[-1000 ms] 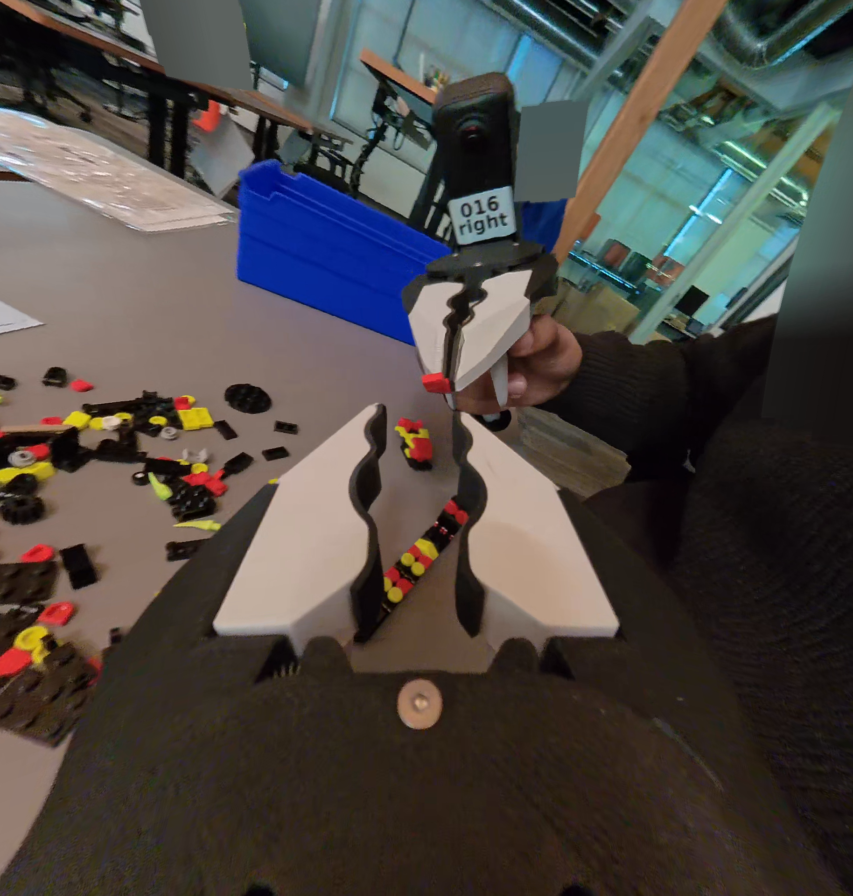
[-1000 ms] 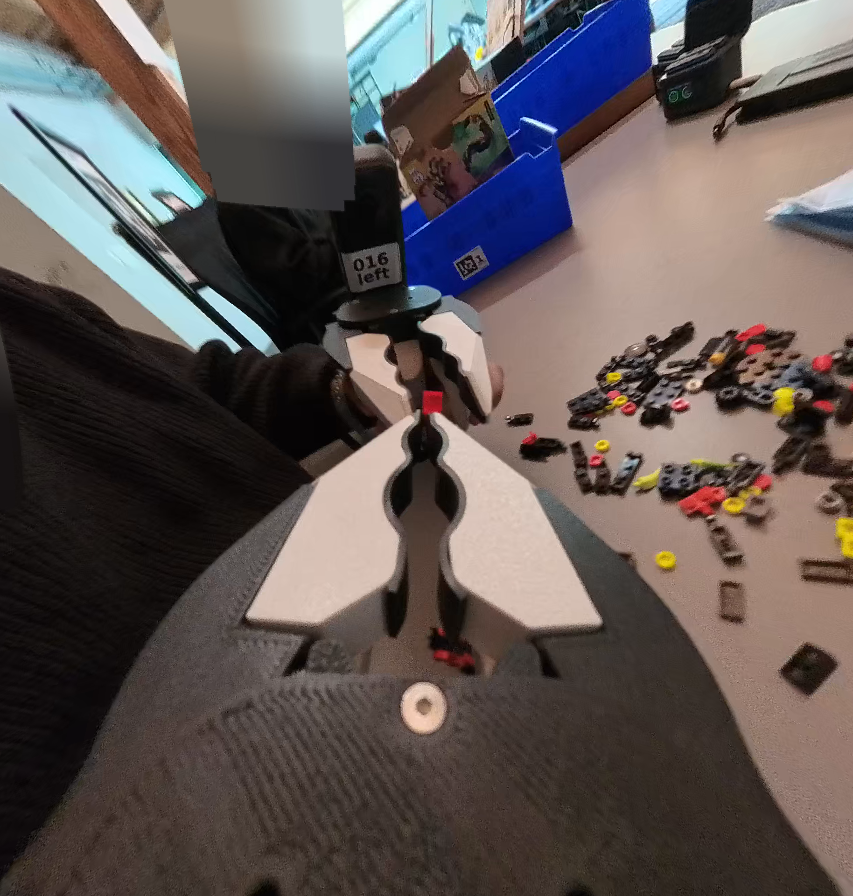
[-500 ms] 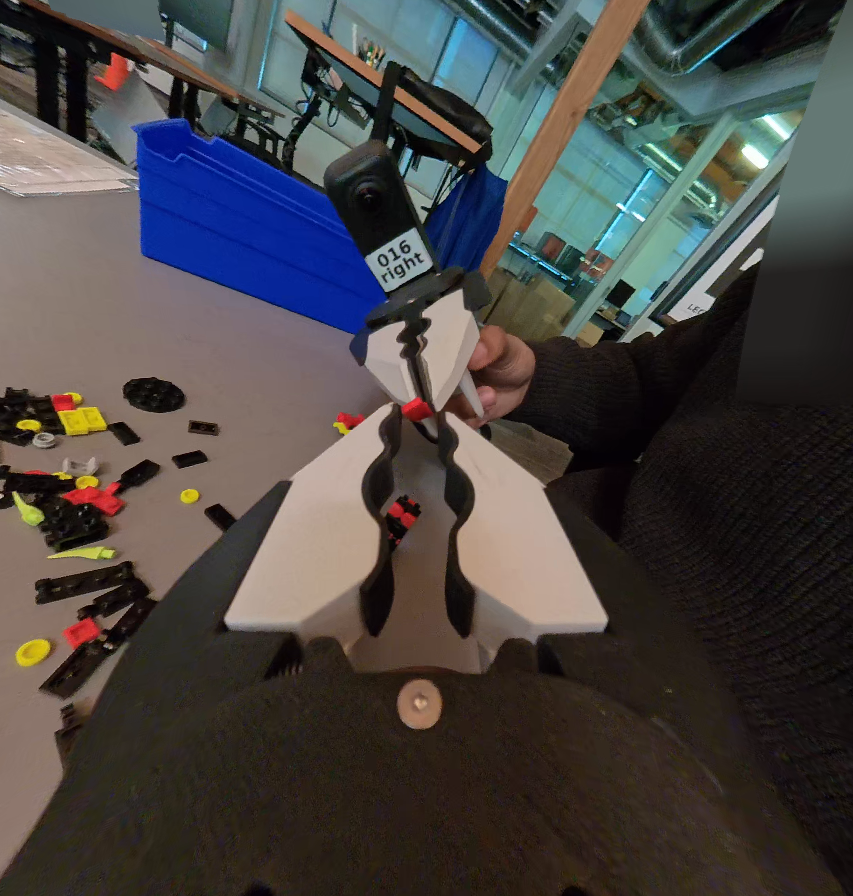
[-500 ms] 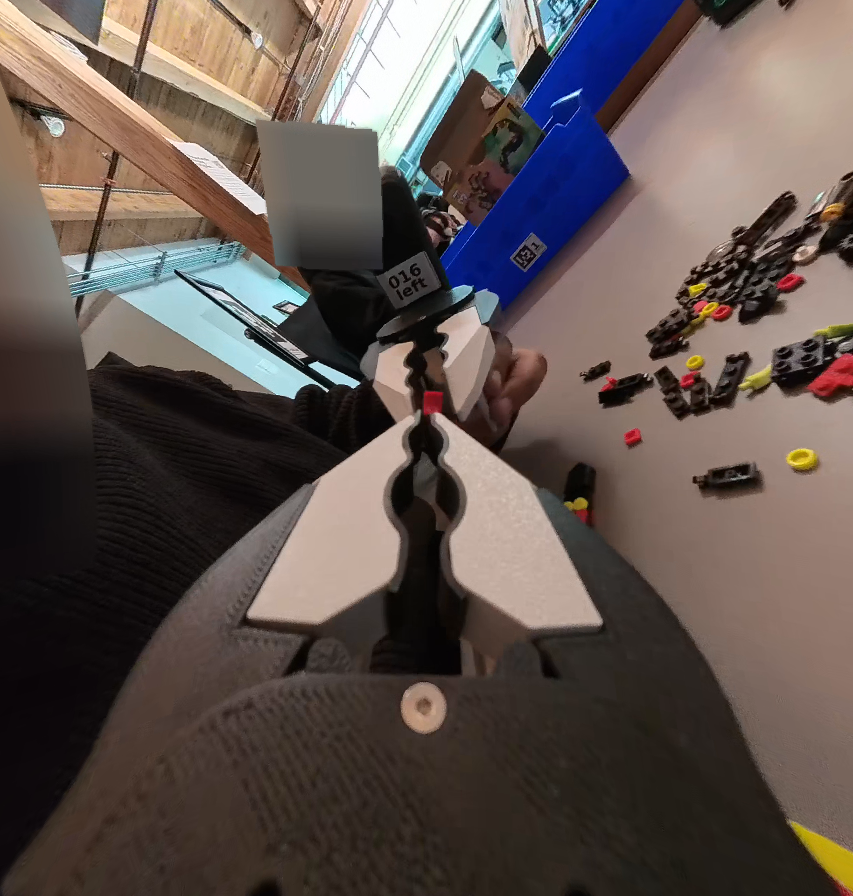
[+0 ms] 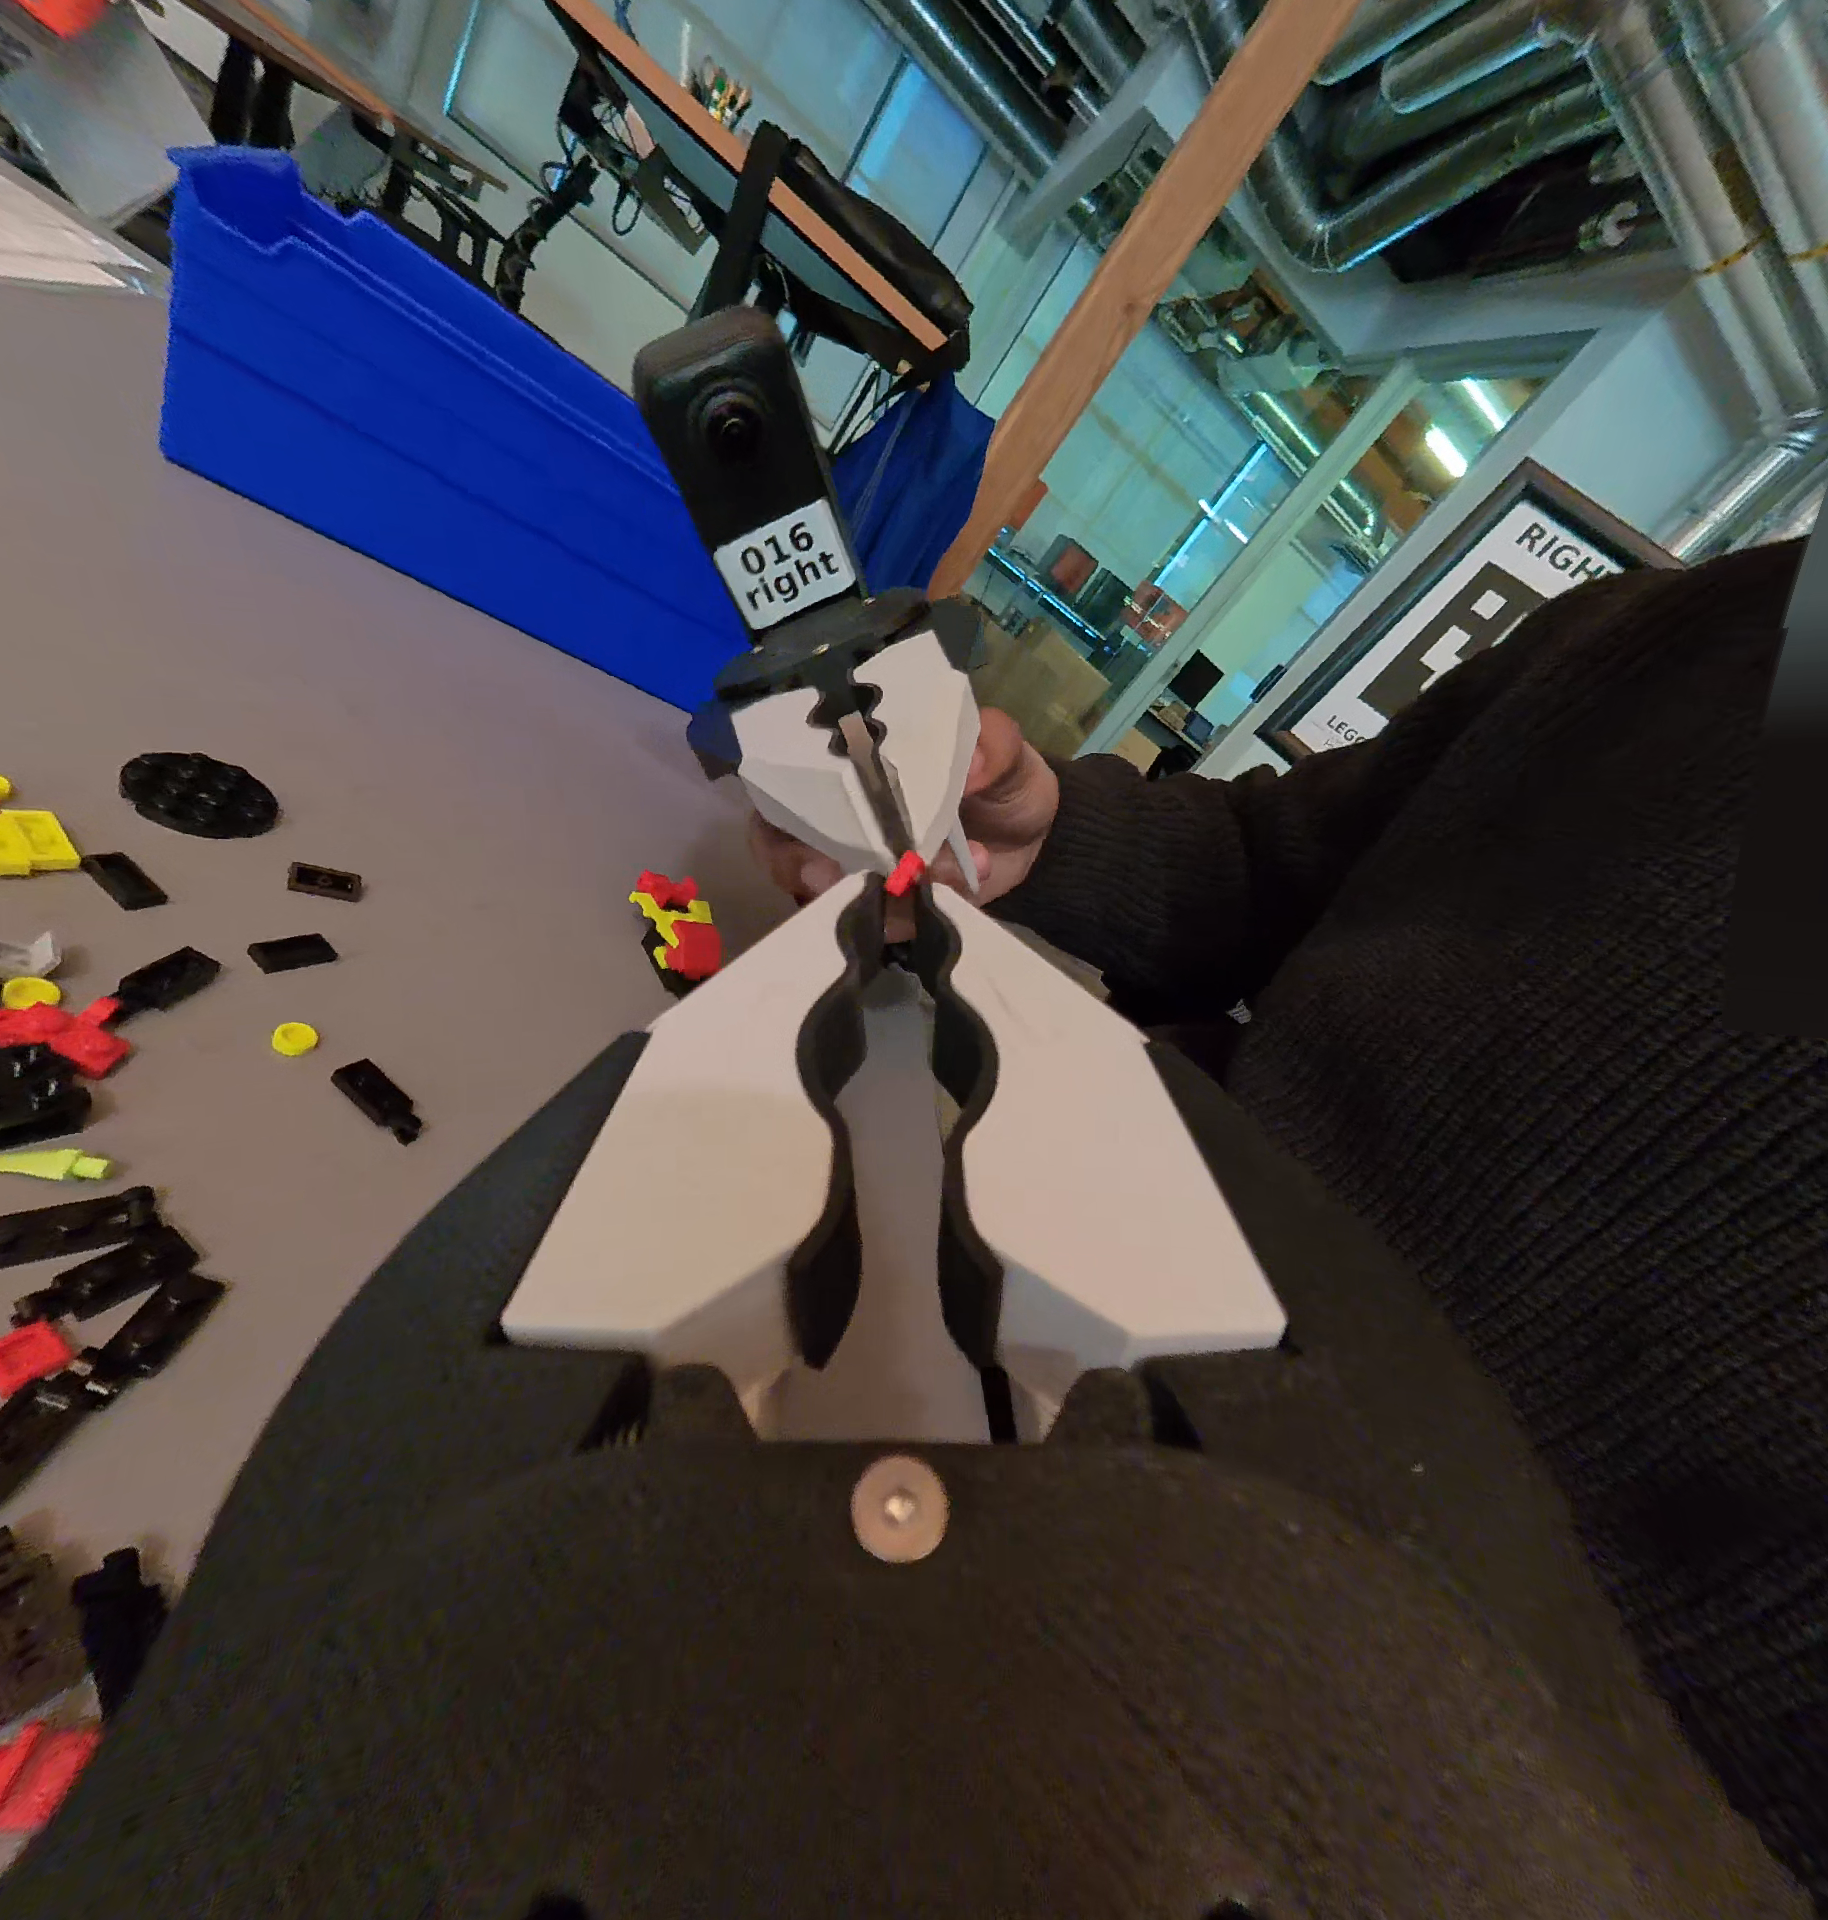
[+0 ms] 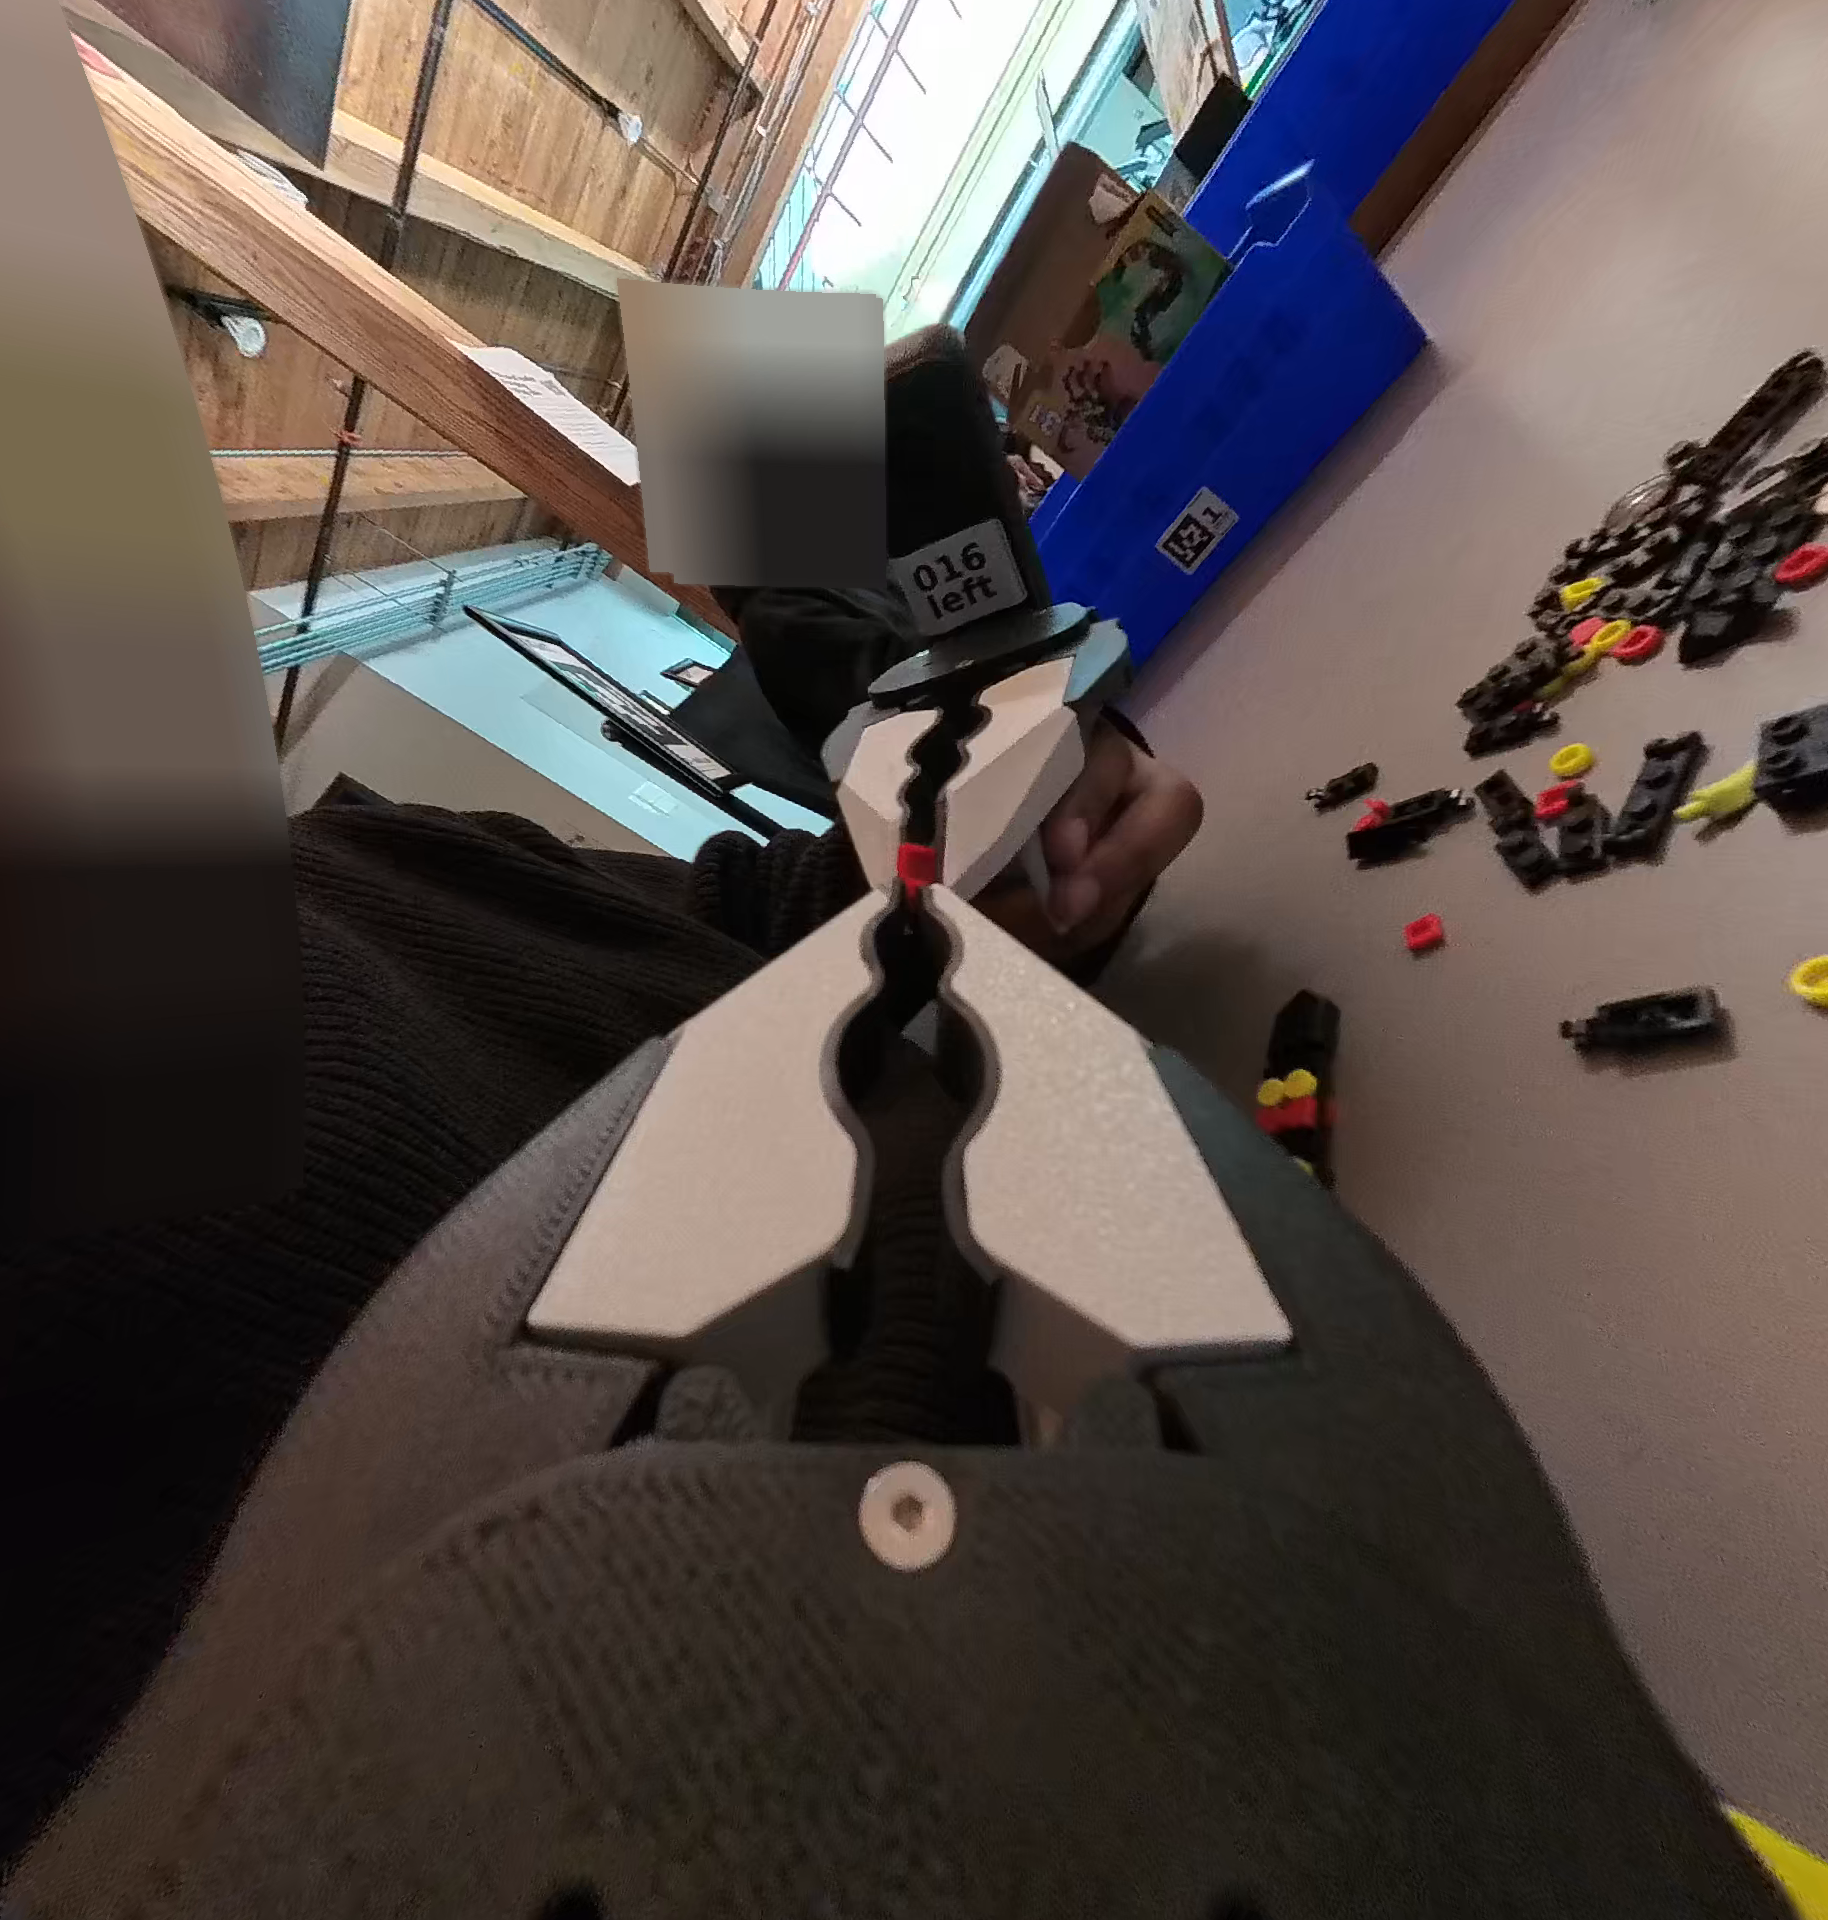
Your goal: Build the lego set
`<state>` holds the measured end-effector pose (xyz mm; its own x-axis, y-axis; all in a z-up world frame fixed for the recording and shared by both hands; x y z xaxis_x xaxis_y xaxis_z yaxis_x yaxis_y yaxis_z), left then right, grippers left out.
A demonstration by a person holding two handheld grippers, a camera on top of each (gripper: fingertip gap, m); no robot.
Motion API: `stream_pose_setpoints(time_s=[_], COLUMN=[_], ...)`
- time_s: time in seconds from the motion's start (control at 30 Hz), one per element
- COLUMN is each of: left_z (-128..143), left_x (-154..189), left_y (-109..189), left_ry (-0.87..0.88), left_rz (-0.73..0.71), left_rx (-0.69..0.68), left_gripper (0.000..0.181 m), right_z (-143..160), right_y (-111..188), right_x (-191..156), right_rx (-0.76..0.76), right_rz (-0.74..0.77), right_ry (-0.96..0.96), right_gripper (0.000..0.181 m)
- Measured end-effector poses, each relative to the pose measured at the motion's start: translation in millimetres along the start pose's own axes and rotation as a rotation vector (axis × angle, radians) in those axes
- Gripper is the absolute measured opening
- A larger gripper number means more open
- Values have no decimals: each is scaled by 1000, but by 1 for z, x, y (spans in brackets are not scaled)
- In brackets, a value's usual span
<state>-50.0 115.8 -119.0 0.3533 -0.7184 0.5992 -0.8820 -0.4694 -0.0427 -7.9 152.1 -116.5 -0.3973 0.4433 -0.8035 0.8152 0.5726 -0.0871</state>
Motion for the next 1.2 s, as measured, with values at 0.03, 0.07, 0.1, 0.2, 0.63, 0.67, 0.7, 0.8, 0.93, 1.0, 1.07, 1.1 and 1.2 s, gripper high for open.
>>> stream_pose_setpoints(time_s=[0.03, 0.07, 0.1, 0.2, 0.63, 0.67, 0.7, 0.8, 0.93, 1.0, 1.07, 1.1, 1.2], left_z=[0, -1, 0, 10, 37, 37, 37, 37, 36, 36, 36, 36, 34], left_x=[-1, -3, -7, -19, -19, -18, -18, -20, -21, -22, -23, -23, -25], left_y=[0, 0, 0, -1, -8, -9, -9, -8, -8, -8, -8, -7, -6], left_ry=[19, 50, 89, 214, 466, 465, 468, 481, 487, 488, 490, 491, 491], left_rz=[4, -1, -8, -34, 56, 58, 56, 57, 49, 47, 42, 40, 33], left_rx=[2, 4, 2, -51, -194, -198, -196, -190, -181, -177, -175, -173, -165], left_gripper=[2, 1, 1, 1, 1, 1, 1, 1, 1, 1, 1, 1, 0], right_z=[-2, -5, -8, -6, 35, 36, 37, 37, 36, 35, 35, 35, 34], right_y=[2, 4, 6, 10, -3, -2, -2, -3, -2, -1, -1, 0, 3], right_x=[1, 2, 3, 6, 16, 16, 15, 16, 18, 19, 20, 20, 20], right_rx=[5, 12, 14, -58, -465, -468, -473, -481, -487, -488, -492, -494, -496], right_rz=[19, 48, 79, 214, 461, 458, 452, 451, 467, 469, 473, 476, 484], right_ry=[30, 69, 116, 335, 1085, 1089, 1089, 1087, 1086, 1082, 1081, 1081, 1079], right_gripper=[0, 0, 2, 11, 29, 25, 21, 16, 16, 16, 16, 16, 14])
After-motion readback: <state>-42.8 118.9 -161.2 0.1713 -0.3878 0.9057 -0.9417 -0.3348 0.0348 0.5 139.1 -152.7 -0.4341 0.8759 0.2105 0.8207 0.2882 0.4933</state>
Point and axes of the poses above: each gripper's, where its closed fingertips meet, y back along the fingers, z out of its underside, x = y × z across the jaws, the point moved 3 cm from there along y, back along the fingers, and after that the axes turned 1 degree about y, right-handed, at the moved point
